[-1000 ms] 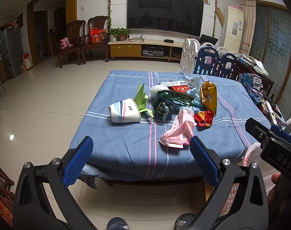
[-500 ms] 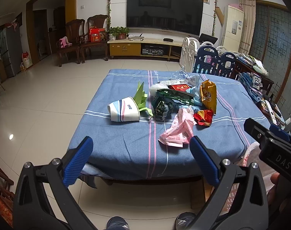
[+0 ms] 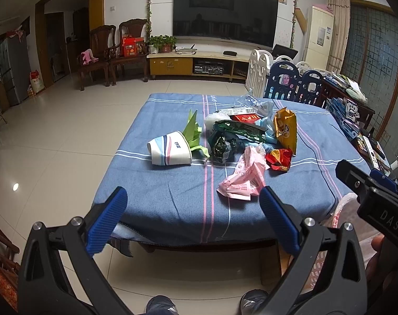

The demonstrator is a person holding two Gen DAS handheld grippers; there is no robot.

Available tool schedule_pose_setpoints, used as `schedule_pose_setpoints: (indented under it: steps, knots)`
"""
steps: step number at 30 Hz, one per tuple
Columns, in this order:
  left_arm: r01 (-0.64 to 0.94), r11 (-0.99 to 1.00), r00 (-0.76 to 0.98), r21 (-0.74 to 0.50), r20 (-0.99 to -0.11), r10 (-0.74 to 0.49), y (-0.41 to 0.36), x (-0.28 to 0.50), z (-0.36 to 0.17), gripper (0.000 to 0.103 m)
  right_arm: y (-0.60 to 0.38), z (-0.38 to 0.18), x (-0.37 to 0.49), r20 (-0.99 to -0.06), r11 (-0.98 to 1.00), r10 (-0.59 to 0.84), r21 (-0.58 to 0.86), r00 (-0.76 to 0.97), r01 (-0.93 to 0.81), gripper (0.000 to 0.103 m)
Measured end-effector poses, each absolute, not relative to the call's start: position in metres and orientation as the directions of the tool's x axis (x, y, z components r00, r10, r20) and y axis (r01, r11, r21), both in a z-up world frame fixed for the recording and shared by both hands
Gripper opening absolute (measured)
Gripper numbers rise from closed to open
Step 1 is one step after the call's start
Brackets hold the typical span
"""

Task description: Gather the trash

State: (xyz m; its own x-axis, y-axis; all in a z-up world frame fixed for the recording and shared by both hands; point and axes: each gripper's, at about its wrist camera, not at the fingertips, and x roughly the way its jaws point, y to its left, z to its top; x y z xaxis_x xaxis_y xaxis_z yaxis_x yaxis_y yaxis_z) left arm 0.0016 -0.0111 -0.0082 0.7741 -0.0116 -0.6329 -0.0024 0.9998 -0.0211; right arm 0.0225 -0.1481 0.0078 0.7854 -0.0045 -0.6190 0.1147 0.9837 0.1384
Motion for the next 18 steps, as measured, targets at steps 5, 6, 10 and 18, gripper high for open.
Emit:
schedule_pose_setpoints:
  steps: [5, 6, 10, 18]
  knots:
    - [-0.001, 1.0, 0.773, -0.021, -0.635, -0.012, -0.0114, 0.002, -0.0091, 0.1, -0.1487, 0.0081, 0.0225, -0.619, 0.984, -0.005, 0.137, 0.785, 0.114, 0.1]
    - [-0.002, 1.0, 0.772, -0.021, -0.636, -0.012, -0.0114, 0.0021, -0.0091, 0.1, -0.1492, 0.0073, 0.0229, -0.619, 0.984, -0.004, 0.138, 0.785, 0.114, 0.1]
    - [-0.002, 1.0, 0.772, -0.023, -0.636, -0.013, -0.0114, 0.002, -0.0091, 0.1, -0.1493, 0.0067, 0.0228, -0.619, 0.984, -0.003, 0.139, 0.785, 0.113, 0.1]
    - [-0.02, 1.0, 0.788, 0.002, -0.616, 0.017, -0.0124, 0.0031, -0.0105, 0.1, -0.1488, 0.0063, 0.0225, -0.62, 0.984, -0.004, 0.138, 0.785, 0.114, 0.1]
